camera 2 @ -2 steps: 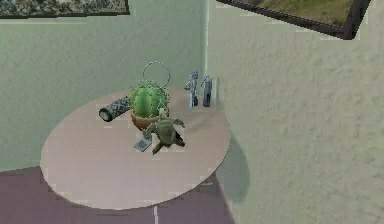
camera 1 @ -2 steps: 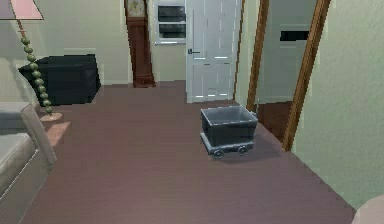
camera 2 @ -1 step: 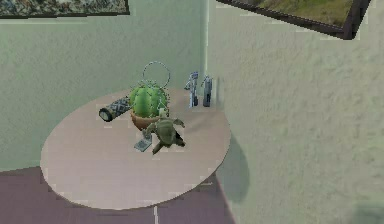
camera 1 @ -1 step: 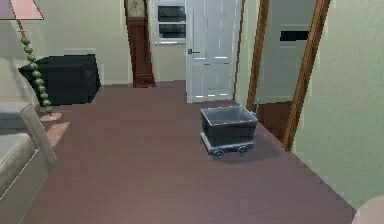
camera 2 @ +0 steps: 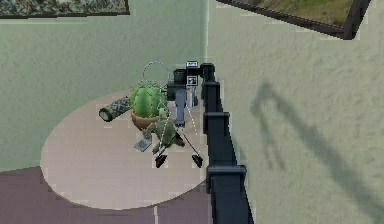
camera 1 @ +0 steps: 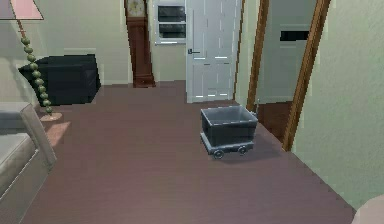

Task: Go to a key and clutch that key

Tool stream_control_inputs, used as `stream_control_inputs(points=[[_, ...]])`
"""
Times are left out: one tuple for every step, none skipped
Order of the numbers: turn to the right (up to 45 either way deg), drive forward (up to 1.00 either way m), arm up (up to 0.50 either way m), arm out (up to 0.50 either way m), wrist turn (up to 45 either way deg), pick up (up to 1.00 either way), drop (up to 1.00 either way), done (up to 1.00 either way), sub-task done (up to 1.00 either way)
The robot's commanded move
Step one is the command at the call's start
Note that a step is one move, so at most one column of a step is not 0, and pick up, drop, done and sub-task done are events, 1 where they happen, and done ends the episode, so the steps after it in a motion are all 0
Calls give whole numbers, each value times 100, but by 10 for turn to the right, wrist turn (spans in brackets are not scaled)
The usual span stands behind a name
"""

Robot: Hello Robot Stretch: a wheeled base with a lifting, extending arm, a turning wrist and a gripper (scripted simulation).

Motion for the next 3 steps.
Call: stream_control_inputs(points=[[0, 0, 0, 0, 450, 0, 0, 0, 0], [0, 0, 0, 0, 450, 0, 0, 0, 0], [0, 0, 0, 0, 360, 0, 0, 0, 0]])
